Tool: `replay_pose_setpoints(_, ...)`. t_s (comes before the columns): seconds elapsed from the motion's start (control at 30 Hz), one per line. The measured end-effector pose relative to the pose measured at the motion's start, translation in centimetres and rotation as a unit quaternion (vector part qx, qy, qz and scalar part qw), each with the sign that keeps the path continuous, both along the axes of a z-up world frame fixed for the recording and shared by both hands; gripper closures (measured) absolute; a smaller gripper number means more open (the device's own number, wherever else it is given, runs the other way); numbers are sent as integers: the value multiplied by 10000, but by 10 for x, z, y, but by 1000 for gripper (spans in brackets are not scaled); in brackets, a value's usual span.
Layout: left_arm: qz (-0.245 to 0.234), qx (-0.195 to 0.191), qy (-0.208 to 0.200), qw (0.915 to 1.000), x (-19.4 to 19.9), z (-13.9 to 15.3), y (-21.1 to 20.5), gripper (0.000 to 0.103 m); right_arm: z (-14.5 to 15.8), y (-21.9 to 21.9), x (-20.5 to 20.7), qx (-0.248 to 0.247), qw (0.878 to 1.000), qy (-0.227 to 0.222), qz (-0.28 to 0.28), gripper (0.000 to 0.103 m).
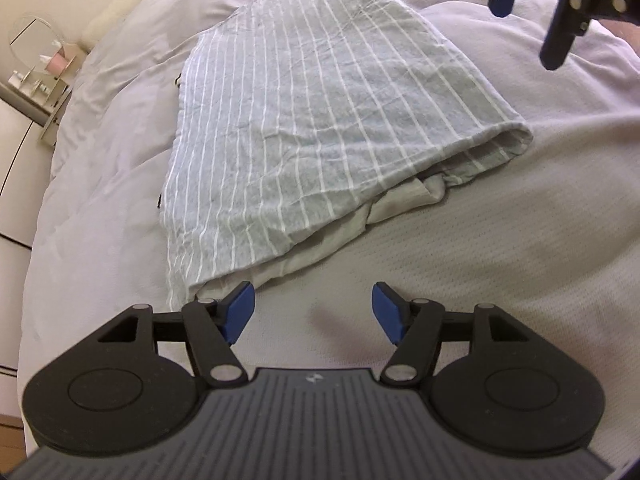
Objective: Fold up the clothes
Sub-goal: 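Lift both open grippers away from the folded striped shirt, then grasp the striped shirt's end with both grippers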
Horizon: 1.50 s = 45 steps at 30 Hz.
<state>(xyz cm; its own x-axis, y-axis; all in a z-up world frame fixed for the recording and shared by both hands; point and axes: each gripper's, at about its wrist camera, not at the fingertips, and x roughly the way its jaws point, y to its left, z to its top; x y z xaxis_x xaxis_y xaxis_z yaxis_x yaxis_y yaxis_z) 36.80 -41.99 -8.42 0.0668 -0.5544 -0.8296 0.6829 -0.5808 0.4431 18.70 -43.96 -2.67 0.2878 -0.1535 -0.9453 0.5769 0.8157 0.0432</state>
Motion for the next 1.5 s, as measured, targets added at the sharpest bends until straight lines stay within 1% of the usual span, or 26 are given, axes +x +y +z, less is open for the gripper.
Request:
replay_pose_setpoints(0.27, -203, 28, -28, 9998, -1, -2, -5, 42, 2, -7, -4, 114, 9995, -7, -305, 47)
replay_pose_setpoints(0.37, -289, -2, -117, 9995, 3, -6, -6, 42, 1, -9, -4, 145, 9991, 0, -389, 47)
replay_pose_setpoints(0.47, -525, -99, -448, 9976, 7, -14, -4, 41, -1, -10, -3, 118, 9991, 22, -411, 46)
replay_pose_setpoints(0.53, -711, -211, -732, 9946, 12, -23, -3, 40, -3, -7, -1, -15, 9995, 73, -313, 45)
replay_pose_setpoints(0.63, -1031, -441, -1191, 9865, 18, -38, -2, 39, -4, 3, 5, -386, 9990, 191, 117, 43)
replay_pose_setpoints(0.7, -1303, -622, -1483, 9783, 20, -49, -4, 38, -7, 14, 11, -634, 9964, 254, 511, 39)
replay_pose_setpoints(0.8, -1667, -854, -1881, 9641, 22, -65, -11, 38, -13, 30, 18, -877, 9909, 281, 977, 38)
replay_pose_setpoints(0.87, -1819, -988, -2050, 9566, 24, -73, -20, 38, -17, 40, 23, -1010, 9872, 254, 1205, 37)
replay_pose_setpoints(0.93, -1945, -1096, -2108, 9517, 27, -79, -28, 38, -20, 51, 28, -1187, 9821, 241, 1444, 37)
replay_pose_setpoints(1.0, -2150, -1206, -2171, 9445, 33, -84, -36, 39, -25, 60, 35, -1375, 9767, 249, 1626, 38)
replay_pose_setpoints(1.03, -2219, -1219, -2195, 9422, 36, -86, -40, 41, -28, 63, 38, -1484, 9741, 261, 1688, 38)
replay_pose_setpoints(1.1, -2303, -1196, -2222, 9398, 42, -89, -50, 50, -34, 69, 46, -1713, 9683, 301, 1795, 39)
replay_pose_setpoints(1.13, -2347, -1183, -2233, 9386, 45, -90, -54, 52, -37, 71, 51, -1841, 9651, 338, 1831, 42)
replay_pose_setpoints(1.23, -2493, -1199, -2264, 9339, 47, -93, -61, 55, -55, 76, 64, -2186, 9517, 694, 2043, 46)
replay_pose_setpoints(1.33, -2576, -1158, -2273, 9320, 47, -96, -66, 67, -70, 78, 69, -2410, 9382, 901, 2314, 46)
replay_pose_setpoints(1.4, -2551, -1068, -2222, 9350, 47, -96, -69, 86, -75, 77, 70, -2533, 9318, 930, 2430, 48)
replay_pose_setpoints(1.43, -2498, -1041, -2171, 9379, 46, -96, -70, 90, -75, 75, 69, -2575, 9309, 922, 2421, 54)
replay_pose_setpoints(1.5, -2339, -1047, -2053, 9445, 45, -93, -71, 95, -73, 69, 68, -2615, 9321, 898, 2338, 60)
